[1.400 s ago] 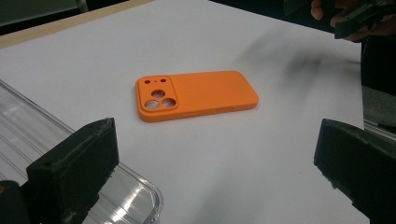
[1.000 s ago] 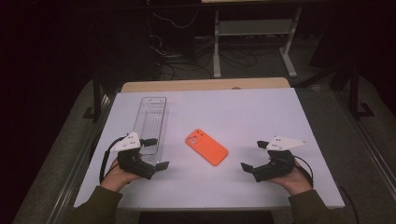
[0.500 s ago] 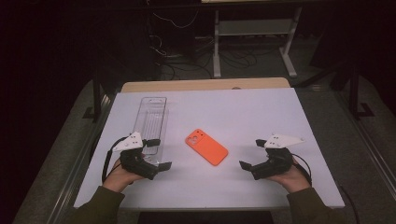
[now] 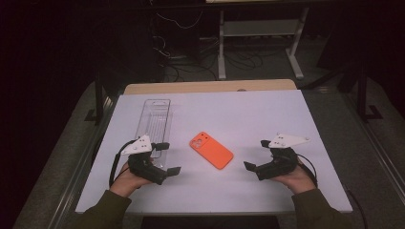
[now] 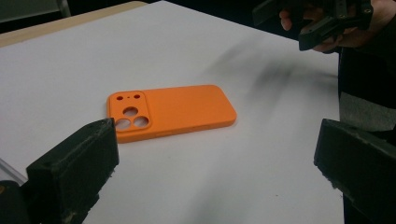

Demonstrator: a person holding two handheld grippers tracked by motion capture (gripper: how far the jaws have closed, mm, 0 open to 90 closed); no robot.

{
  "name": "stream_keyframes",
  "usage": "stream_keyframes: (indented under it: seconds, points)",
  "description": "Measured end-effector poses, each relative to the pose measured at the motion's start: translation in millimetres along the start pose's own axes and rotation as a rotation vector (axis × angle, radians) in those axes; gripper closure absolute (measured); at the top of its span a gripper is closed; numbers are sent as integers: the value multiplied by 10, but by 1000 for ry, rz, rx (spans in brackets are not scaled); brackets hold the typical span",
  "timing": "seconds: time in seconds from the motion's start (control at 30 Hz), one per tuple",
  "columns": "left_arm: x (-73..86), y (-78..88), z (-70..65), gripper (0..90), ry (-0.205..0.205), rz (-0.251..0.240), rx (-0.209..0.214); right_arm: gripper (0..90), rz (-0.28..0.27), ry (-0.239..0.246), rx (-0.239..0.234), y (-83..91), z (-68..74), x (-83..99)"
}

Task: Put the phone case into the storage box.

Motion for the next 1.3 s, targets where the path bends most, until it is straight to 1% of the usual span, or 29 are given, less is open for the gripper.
stream_keyframes:
  seconds: [0.1, 0.17, 0.27, 0.3, 0.33, 0.37, 0.4, 0.57, 0.6, 0.67, 0.8, 1.1, 1.2, 1.23, 1.3]
  points:
    - [-4, -4, -6, 0, -5, 7, 0, 0, 1, 0, 0, -14, -7, -5]
    - [-2, -19, -23, 0, 3, 4, 3, 0, 4, 0, 2, -35, -12, -11]
    - [1, -30, -25, 0, -5, 10, 8, 0, 6, 3, 3, -60, -15, -26]
    - [5, -42, -34, 0, 2, 5, 7, 0, 6, 4, 1, -65, -17, -29]
    - [0, -50, -36, 0, -11, 12, 12, 0, 8, 2, 3, -79, -17, -33]
    - [0, -50, -36, 0, -11, 12, 12, 0, 8, 2, 3, -79, -17, -33]
    - [0, -69, -55, 0, 0, 7, 14, 0, 9, 2, 3, -83, -18, -33]
    - [5, -126, -77, 0, -7, 18, 24, 0, 14, 1, 5, -108, -40, -31]
    - [6, -153, -85, 0, -11, 23, 29, 0, 15, -8, 5, -116, -45, -31]
    - [10, -179, -101, 0, -15, 31, 36, 0, 16, -10, 8, -120, -56, -30]
    - [21, -213, -121, 0, -12, 32, 41, 0, 13, -7, 5, -148, -84, -46]
    - [33, -218, -125, 0, -4, 26, 42, 0, 28, -13, 3, -236, -115, -73]
    - [43, -219, -120, 0, -10, 29, 44, 0, 25, -9, 3, -259, -124, -84]
    - [46, -221, -121, 0, -7, 30, 42, 0, 29, -17, 5, -267, -123, -89]
    - [47, -230, -122, 0, -7, 30, 43, 0, 22, -13, 2, -289, -133, -96]
Point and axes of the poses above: each handheld gripper's, and its own axes: y roughly backward along the jaws, x roughly out of its underside, z roughly to its left, the point moved 3 cm from there along -y, roughly forward along the jaws, and after that the axes turned 8 degrees about -z, right-handed, at the moved point
